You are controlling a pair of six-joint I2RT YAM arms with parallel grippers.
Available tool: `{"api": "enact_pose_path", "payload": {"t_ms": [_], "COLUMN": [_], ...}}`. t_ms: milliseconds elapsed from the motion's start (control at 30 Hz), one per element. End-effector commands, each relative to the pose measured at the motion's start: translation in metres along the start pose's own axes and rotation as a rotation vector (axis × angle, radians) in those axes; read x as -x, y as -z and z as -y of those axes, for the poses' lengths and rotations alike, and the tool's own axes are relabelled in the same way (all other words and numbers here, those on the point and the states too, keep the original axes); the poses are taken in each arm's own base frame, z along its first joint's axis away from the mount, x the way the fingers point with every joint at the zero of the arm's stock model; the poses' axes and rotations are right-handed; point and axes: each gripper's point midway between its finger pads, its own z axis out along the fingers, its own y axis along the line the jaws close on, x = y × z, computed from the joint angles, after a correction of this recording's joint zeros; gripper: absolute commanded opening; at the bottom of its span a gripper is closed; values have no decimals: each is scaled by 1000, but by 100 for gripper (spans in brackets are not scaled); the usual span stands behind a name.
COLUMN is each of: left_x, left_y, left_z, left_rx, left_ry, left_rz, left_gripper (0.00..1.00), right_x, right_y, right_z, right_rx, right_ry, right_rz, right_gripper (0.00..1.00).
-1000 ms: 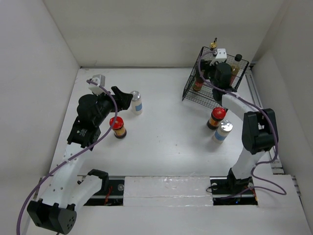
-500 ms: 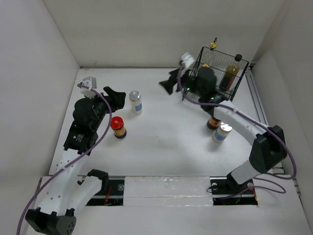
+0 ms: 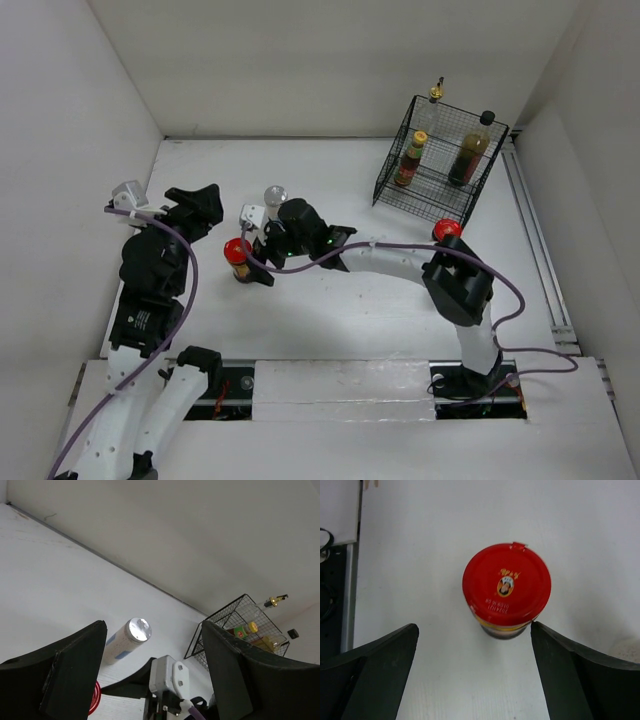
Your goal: Organize the condiment bottles
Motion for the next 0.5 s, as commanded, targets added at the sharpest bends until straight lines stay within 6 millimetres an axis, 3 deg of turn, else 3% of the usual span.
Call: {"api": "enact_pose_path", "payload": {"t_ms": [0, 300, 333, 467], "left_x": [11, 13, 13, 13], "left_y": [-1, 2, 2, 2], "left_z": [14, 18, 18, 18], "left_rx": [-51, -79, -79, -79], "left_ry": [3, -13, -13, -22], "left_rz": [24, 27, 27, 27], "left_gripper": [73, 73, 73, 73], "right_x": [38, 52, 45, 59], "right_y": [-10, -42, -47, -51], "right_z": [17, 33, 31, 27], "right_rx": [-83, -130, -113, -107], "right_ry": [65, 30, 16, 27], "right_rz": [80, 166, 155, 199], "right_gripper": [99, 98, 96, 89]}}
